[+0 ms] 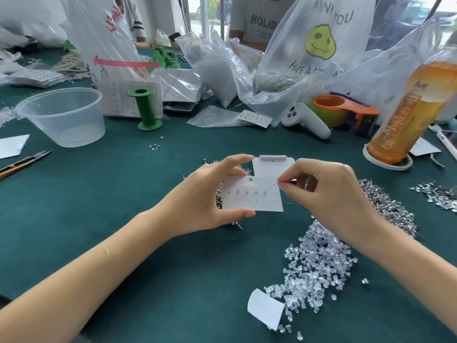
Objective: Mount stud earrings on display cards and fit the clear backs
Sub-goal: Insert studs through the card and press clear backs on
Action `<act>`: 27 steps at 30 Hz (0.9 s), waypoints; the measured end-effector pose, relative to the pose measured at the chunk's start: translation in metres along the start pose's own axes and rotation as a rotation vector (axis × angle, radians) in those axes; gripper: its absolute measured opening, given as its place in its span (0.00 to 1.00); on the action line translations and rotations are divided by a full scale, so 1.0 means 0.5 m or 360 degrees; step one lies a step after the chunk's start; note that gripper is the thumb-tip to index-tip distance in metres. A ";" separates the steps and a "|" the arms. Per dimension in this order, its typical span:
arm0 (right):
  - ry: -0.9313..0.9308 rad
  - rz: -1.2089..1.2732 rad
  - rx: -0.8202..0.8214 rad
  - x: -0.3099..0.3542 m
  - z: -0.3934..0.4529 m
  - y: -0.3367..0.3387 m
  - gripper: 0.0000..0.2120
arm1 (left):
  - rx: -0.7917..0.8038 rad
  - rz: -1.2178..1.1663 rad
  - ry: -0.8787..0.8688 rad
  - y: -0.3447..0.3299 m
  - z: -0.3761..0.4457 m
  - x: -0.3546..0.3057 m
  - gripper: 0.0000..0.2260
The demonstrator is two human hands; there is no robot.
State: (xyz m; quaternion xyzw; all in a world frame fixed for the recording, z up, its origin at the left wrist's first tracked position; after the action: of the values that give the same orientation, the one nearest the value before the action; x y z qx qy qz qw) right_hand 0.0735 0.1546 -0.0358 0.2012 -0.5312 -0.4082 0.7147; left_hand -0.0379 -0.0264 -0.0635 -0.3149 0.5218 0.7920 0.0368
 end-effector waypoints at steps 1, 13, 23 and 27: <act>0.0013 -0.0019 0.0003 0.002 -0.001 -0.001 0.07 | 0.0002 -0.0009 0.0002 0.000 -0.001 0.000 0.35; 0.0085 -0.0195 0.0043 0.012 -0.006 -0.005 0.07 | -0.0014 -0.0067 0.0038 0.002 -0.003 0.003 0.35; 0.0227 -0.0316 0.0081 0.013 -0.005 -0.010 0.07 | 0.0001 -0.0093 0.0035 0.003 -0.003 0.000 0.35; 0.0116 -0.0132 0.0043 0.005 -0.006 -0.009 0.09 | -0.0004 -0.0119 0.0039 0.003 -0.003 -0.001 0.35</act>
State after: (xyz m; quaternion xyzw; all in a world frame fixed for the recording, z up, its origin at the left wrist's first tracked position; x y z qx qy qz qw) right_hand 0.0750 0.1492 -0.0387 0.2475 -0.5015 -0.4227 0.7132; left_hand -0.0376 -0.0282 -0.0624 -0.3439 0.5090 0.7868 0.0596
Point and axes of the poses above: each hand's wrist, its own z-axis towards the middle knuckle, its own y-axis out of the back of the hand, x = y × z, the point moved 2 cm from there along z, towards the middle knuckle, and after that the axes turned 6 degrees about x, right-handed, at the moved point
